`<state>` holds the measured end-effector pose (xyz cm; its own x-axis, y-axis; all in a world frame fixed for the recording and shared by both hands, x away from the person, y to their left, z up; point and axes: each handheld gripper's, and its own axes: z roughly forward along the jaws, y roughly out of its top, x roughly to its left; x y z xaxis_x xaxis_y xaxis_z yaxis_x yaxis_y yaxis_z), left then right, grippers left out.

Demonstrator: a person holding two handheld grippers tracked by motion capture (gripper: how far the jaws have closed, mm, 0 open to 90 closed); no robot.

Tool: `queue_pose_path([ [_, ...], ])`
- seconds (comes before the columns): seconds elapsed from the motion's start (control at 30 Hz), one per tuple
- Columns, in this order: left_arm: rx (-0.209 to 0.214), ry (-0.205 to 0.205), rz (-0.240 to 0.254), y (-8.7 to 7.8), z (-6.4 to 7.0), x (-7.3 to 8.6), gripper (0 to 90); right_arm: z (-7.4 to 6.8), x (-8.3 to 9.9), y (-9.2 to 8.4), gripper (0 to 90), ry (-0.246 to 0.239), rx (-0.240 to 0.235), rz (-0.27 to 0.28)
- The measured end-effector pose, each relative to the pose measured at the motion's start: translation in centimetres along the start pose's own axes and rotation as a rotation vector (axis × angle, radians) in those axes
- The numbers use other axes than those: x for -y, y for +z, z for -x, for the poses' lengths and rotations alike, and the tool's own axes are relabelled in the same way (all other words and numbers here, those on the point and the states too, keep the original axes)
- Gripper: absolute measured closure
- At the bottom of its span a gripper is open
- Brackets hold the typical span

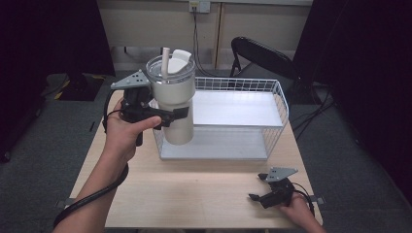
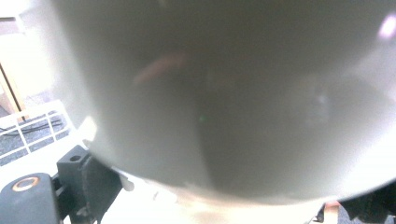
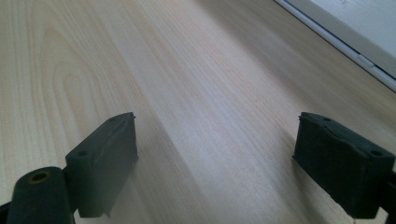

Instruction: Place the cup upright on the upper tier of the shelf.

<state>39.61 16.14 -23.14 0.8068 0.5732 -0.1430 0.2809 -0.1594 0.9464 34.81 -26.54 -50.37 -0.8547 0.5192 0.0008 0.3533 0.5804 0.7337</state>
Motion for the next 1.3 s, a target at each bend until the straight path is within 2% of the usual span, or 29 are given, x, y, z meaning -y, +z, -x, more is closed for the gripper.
queue_pose_path([
  [0.03, -0.001, 0.01, -0.002, 0.2, 0.0, -0.4, 9.2, 0.0, 0.0, 0.0, 12.7, 0.0, 0.0, 0.0],
  [0.33, 0.005, 0.007, 0.003, 1.1, 0.2, -1.9, 9.2, 0.0, 0.0, 0.0, 12.6, 0.0, 0.0, -0.001],
  [0.43, 0.005, 0.021, -0.002, 1.5, 0.2, -2.3, 9.2, 0.0, 0.0, 0.0, 12.7, 0.0, 0.0, -0.001],
  [0.53, 0.006, 0.017, -0.001, 1.9, 0.1, -2.6, 9.2, 0.0, 0.0, 0.0, 12.7, 0.0, 0.0, 0.0],
  [0.83, -0.008, 0.04, -0.003, 3.1, -0.1, -3.3, 9.2, 0.0, 0.0, 0.0, 12.6, 0.0, 0.0, 0.0],
  [0.97, -0.009, 0.033, 0.0, 3.7, -0.4, -3.5, 9.2, 0.0, 0.0, 0.0, 12.7, 0.002, 0.0, -0.001],
  [1.3, -0.033, 0.045, -0.016, 5.4, -0.8, -3.9, 9.2, 0.0, 0.0, 0.0, 12.7, 0.001, 0.0, -0.001],
])
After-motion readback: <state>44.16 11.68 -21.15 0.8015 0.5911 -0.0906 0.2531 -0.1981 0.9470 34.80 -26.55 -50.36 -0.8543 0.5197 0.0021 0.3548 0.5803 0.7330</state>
